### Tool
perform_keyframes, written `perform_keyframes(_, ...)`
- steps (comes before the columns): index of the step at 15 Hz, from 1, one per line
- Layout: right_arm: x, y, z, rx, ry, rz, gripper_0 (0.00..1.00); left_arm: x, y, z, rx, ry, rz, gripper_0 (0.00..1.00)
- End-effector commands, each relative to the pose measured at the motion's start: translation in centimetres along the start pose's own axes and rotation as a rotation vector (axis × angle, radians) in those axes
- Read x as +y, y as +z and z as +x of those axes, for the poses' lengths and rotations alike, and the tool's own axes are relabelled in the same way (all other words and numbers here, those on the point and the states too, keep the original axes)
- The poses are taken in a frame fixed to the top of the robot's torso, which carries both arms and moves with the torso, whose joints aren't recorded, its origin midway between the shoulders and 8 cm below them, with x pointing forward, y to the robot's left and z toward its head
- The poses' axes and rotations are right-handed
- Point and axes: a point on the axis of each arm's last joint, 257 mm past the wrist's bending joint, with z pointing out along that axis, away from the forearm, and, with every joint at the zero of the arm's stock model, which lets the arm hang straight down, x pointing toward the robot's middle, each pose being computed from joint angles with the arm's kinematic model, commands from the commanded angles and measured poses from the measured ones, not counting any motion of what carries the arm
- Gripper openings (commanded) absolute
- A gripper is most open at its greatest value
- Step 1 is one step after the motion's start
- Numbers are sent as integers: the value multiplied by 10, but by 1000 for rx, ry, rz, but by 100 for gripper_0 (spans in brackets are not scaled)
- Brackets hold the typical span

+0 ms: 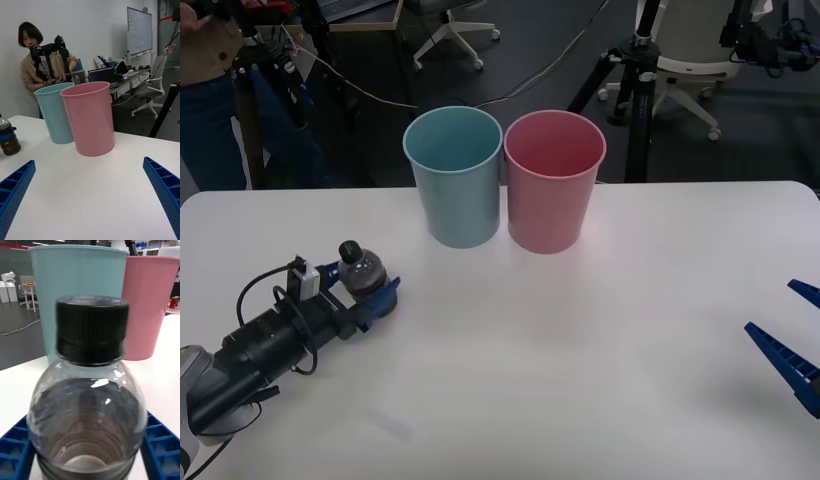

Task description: Grasp the object on the table and drop it into the matching bin: aluminum can to the light blue bin, PET bottle to the pink bin.

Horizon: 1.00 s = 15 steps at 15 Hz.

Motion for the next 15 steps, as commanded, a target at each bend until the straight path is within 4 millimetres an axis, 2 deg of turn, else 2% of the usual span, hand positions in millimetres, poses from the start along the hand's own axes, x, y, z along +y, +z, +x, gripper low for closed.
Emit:
perform_keyframes(1, 0, 0, 0, 0, 0, 0, 100, 1, 0, -1, -2, -1, -2, 0)
perform_keyframes(7, 0, 0, 0, 0, 0, 0, 100, 1, -3, -5, -14, -4, -3, 0)
perform_keyframes(12, 0, 0, 0, 0, 0, 0, 100, -6, -31, -17, -7, 19, -62, 0)
perform_keyframes(15, 0, 0, 0, 0, 0, 0, 100, -25, -47, -23, -4, -44, -43, 0)
